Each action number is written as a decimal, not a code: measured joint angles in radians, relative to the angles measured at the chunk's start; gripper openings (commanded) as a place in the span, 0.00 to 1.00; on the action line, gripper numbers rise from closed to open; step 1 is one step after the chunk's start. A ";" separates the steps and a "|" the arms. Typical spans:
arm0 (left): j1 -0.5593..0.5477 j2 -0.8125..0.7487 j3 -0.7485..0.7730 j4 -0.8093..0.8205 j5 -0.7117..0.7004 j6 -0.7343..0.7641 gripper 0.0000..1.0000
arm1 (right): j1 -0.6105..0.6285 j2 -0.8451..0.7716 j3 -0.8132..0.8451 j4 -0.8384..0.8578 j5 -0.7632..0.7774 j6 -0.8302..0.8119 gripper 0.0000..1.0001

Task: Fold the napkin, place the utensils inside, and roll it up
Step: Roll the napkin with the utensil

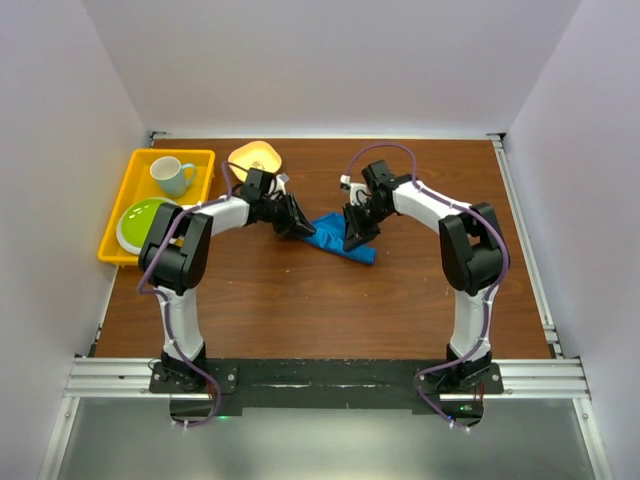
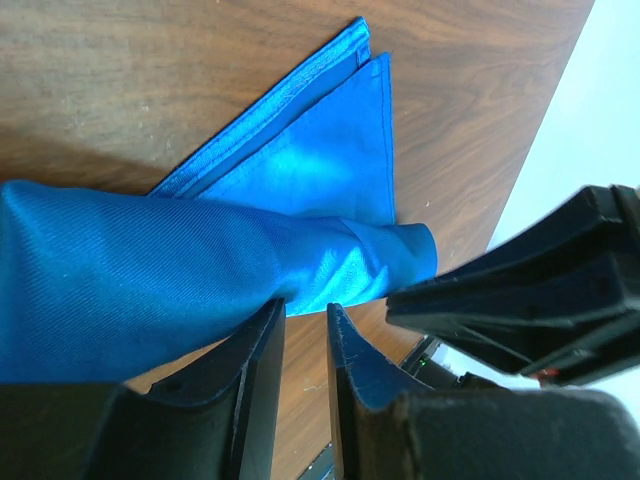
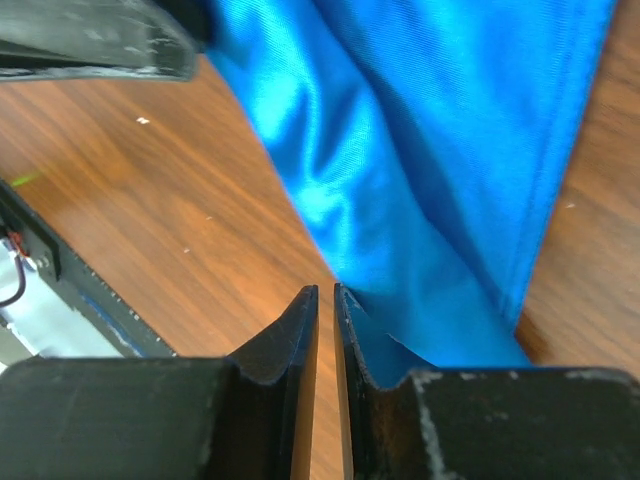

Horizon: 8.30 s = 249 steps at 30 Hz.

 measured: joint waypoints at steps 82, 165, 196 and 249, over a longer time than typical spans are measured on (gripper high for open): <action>0.168 -0.191 -0.254 -0.006 0.140 0.053 0.33 | 0.078 0.309 0.084 0.306 -0.448 0.402 0.47; 0.228 -0.338 -0.257 -0.146 -0.042 0.003 0.56 | 0.231 0.154 0.107 0.233 0.098 -0.072 0.29; 0.063 -0.004 -0.320 0.740 0.017 -0.190 0.01 | 0.006 0.369 -0.009 0.668 -0.684 0.503 0.45; 0.062 0.105 -0.191 0.636 0.079 -0.183 0.00 | 0.368 0.085 0.094 0.103 0.686 -0.351 0.79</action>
